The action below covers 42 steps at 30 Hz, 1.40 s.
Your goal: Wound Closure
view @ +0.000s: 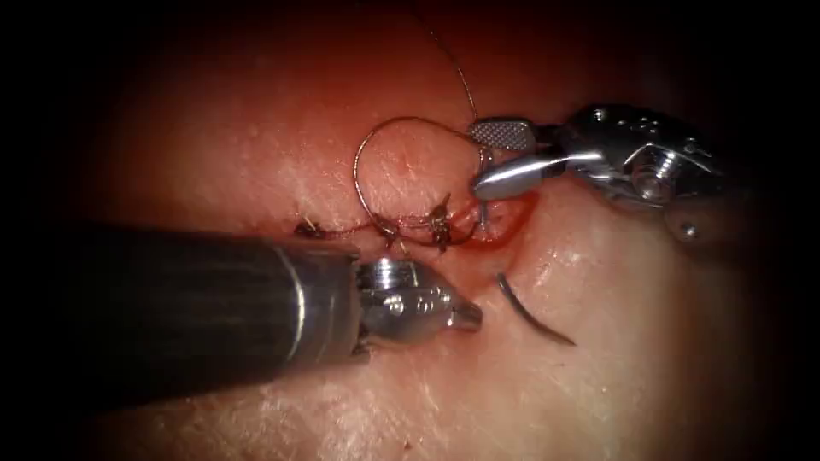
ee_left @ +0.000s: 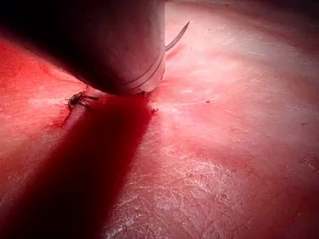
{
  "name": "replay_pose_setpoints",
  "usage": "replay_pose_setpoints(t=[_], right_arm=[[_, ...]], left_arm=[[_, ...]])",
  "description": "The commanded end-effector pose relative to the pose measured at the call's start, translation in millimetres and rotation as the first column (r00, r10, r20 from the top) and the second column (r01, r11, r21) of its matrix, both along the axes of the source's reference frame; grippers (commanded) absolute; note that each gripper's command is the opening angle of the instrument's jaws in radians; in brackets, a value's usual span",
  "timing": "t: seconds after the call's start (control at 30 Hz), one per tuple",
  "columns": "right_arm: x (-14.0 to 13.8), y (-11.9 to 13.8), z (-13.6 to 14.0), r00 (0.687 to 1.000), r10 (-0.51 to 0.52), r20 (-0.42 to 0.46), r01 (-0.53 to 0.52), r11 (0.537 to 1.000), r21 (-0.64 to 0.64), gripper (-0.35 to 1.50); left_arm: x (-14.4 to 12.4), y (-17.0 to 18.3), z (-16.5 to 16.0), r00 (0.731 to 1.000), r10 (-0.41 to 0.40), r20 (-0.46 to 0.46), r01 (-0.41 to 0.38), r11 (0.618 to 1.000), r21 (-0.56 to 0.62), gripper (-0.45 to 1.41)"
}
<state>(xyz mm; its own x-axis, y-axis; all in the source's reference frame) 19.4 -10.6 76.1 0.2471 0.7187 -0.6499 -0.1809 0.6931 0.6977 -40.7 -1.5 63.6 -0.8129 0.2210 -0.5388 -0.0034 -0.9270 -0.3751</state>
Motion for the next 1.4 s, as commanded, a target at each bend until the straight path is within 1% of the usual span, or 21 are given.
replay_pose_setpoints(t=[0.03,0.1,0.13,0.17,0.3,0.37,0.4,0.43,0.57,0.6,0.7,0.8,0.93,1.07,1.17,1.2,1.27,1.3,1.4], right_arm=[[-0.6,0.7,0.2,1.0,0.007,0.005,-0.007,1.0,-0.019,1.3],[-1.9,1.3,-0.4,1.0,0.02,0.02,-0.019,1.0,-0.023,1.3],[-3.1,1.4,-0.6,0.999,0.027,0.027,-0.026,0.999,-0.03,1.3],[-3.7,1.2,-0.7,0.999,0.035,0.027,-0.035,0.999,-0.029,1.3],[-5.0,0.3,-0.3,0.999,0.044,0.03,-0.044,0.999,-0.031,1.3],[-5.3,-0.3,0.0,0.999,0.044,0.026,-0.043,0.998,-0.035,1.3],[-5.5,-1.0,0.5,0.999,0.041,0.025,-0.04,0.998,-0.043,1.3],[-5.5,-1.3,0.7,0.999,0.038,0.023,-0.037,0.998,-0.045,1.3],[-5.5,-1.7,1.3,0.999,0.036,0.018,-0.035,0.999,-0.039,1.3],[-5.5,-1.7,1.4,0.999,0.037,0.019,-0.036,0.999,-0.039,1.3],[-5.4,-1.9,1.5,0.999,0.032,0.013,-0.032,0.999,-0.033,1.3],[-5.4,-2.0,1.7,0.999,0.034,0.013,-0.034,0.999,-0.03,1.3],[-5.3,-2.1,2.1,0.999,0.036,0.013,-0.036,0.999,-0.028,1.3],[-5.2,-2.2,2.1,0.999,0.038,0.012,-0.037,0.999,-0.023,1.3],[-5.2,-2.2,2.1,0.999,0.041,0.008,-0.041,0.999,-0.024,1.3],[-5.2,-2.2,2.1,0.999,0.045,0.005,-0.045,0.999,-0.019,1.3],[-5.2,-2.2,2.1,0.999,0.047,0.003,-0.047,0.999,-0.019,1.3],[-5.2,-2.2,2.1,0.999,0.049,0.003,-0.049,0.999,-0.014,1.3],[-5.3,-2.2,2.1,0.999,0.052,0.0,-0.052,0.999,-0.008,1.3]], left_arm=[[-0.7,-0.6,0.4,1.0,0.011,0.019,-0.01,1.0,-0.016,0.14],[-0.9,-1.0,0.1,0.999,0.014,0.037,-0.013,0.999,-0.033,0.2],[-1.0,-1.2,-0.2,0.998,0.012,0.054,-0.009,0.998,-0.057,0.32],[-1.1,-1.3,-0.3,0.998,0.01,0.069,-0.005,0.997,-0.072,0.34],[-1.5,-1.3,-0.5,0.994,-0.002,0.11,0.016,0.991,-0.131,0.67],[-1.8,-1.4,-0.7,0.991,0.002,0.131,0.018,0.988,-0.153,0.72],[-1.9,-1.4,-1.1,0.989,0.007,0.145,0.017,0.986,-0.167,0.74],[-1.9,-1.3,-1.3,0.988,0.004,0.153,0.023,0.984,-0.175,0.74],[-2.0,-0.6,-2.8,0.984,-0.001,0.177,0.039,0.976,-0.212,0.62],[-2.1,-0.1,-3.4,0.981,-0.009,0.192,0.055,0.971,-0.232,0.57],[-2.3,0.0,-3.7,0.98,-0.013,0.201,0.062,0.969,-0.237,0.56],[-2.4,0.0,-4.1,0.979,-0.019,0.202,0.067,0.969,-0.236,0.46],[-3.0,0.2,-3.0,0.98,-0.024,0.198,0.072,0.967,-0.243,0.44],[-3.8,0.5,-0.5,0.982,-0.026,0.189,0.075,0.964,-0.257,0.44],[-4.6,0.9,0.2,0.982,-0.032,0.184,0.08,0.962,-0.26,0.44],[-4.8,1.1,0.3,0.983,-0.034,0.183,0.082,0.962,-0.26,0.42],[-5.2,1.2,0.4,0.983,-0.037,0.181,0.084,0.962,-0.26,0.29],[-5.4,1.2,0.4,0.983,-0.037,0.182,0.084,0.962,-0.259,0.19],[-5.2,0.9,0.0,0.982,-0.035,0.185,0.082,0.963,-0.256,-0.45]])
